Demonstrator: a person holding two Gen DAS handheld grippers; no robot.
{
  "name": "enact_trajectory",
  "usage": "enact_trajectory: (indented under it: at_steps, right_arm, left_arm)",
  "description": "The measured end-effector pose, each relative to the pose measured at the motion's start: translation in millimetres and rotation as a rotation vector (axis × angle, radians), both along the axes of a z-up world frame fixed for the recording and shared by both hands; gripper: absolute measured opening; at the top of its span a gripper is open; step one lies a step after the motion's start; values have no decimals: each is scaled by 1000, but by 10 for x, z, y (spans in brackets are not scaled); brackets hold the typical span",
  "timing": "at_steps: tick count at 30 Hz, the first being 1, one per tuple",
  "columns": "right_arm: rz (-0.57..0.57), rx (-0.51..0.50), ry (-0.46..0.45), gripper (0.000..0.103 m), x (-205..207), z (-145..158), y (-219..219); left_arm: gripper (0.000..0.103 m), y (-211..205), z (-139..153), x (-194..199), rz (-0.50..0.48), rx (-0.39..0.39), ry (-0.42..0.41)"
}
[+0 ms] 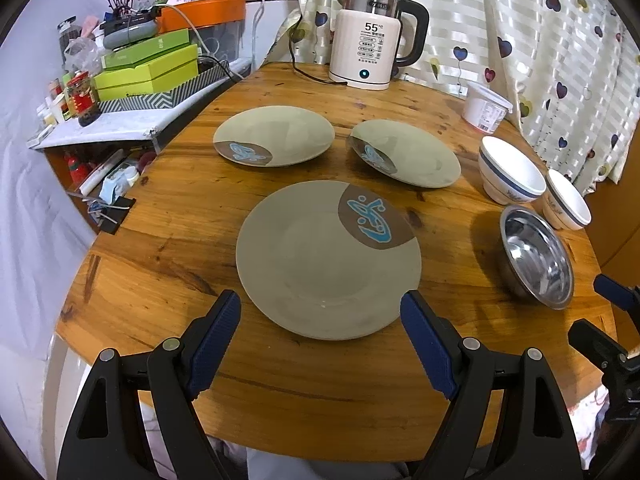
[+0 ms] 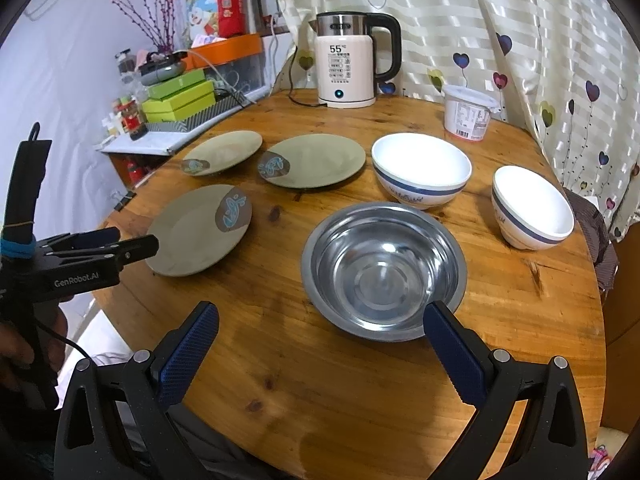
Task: Organize plates and bowls
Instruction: 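Move both grippers toward the beige plates on the table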
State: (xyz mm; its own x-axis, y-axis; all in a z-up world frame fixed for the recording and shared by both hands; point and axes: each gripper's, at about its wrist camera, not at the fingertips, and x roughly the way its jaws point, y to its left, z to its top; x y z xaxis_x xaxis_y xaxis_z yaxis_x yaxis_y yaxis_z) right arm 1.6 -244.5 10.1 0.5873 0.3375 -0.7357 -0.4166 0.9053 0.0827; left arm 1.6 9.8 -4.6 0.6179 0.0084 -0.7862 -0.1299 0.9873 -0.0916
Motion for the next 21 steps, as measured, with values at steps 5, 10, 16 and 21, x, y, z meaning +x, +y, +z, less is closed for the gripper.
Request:
enact_trajectory:
  at_steps: [5,10,16,21]
  right_arm:
    - [1,1,-2,103,-1,0,-7]
    - [3,5,-1,103,6,5,-8]
    - [7,1,0,103,12,12,4]
    - [13,2,1,103,5,5,13]
  left_arm:
    - [82,-17,2,7,-9,1,-1]
    - [82,-24,-2,7,-15,-2,-1]
    - [82,-18,12,5,-13,-2,-7]
    - [83,-20,14,4,-11,-2,-6]
